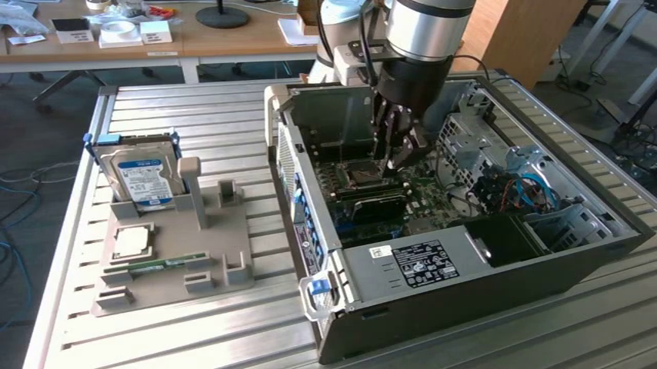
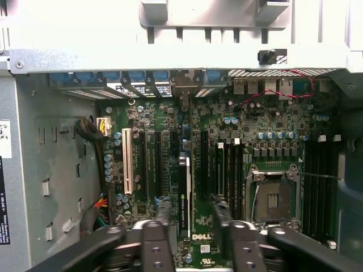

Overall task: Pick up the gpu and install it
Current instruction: 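Press down on the gpu until it lock into place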

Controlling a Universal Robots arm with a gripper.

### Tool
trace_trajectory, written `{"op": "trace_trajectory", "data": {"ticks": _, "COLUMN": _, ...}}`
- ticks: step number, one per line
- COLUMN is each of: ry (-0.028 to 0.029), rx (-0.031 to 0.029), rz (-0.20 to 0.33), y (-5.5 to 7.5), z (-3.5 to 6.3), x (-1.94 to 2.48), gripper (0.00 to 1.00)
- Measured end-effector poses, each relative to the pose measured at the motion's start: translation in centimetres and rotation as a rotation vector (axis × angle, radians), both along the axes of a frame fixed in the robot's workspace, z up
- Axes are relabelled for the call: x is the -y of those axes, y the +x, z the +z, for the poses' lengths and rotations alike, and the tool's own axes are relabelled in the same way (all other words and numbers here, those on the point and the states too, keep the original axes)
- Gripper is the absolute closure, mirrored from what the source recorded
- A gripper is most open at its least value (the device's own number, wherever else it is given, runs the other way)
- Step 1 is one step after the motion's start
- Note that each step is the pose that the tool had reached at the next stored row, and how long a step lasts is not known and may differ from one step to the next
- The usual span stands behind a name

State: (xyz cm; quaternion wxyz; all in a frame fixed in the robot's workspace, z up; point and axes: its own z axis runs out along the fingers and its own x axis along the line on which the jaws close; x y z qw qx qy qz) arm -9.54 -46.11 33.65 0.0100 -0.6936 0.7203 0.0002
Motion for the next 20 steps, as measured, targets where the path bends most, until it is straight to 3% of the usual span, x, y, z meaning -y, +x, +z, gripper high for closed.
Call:
{"op": "trace_trajectory", "data": {"ticks": 8, "ry": 0.0000, "rx": 0.0000, "rz": 0.000, "y": 0.00, "z": 0.00, "x": 0.00, "gripper": 0.89}}
{"op": "trace_trajectory", "data": {"ticks": 15, "ry": 0.0000, "rx": 0.0000, "rz": 0.000, "y": 0.00, "z": -0.01, "x": 0.00, "gripper": 0.89}}
{"op": "trace_trajectory", "data": {"ticks": 20, "ry": 0.0001, "rx": 0.0000, "rz": 0.000, "y": 0.00, "z": -0.82, "x": 0.00, "gripper": 0.89}}
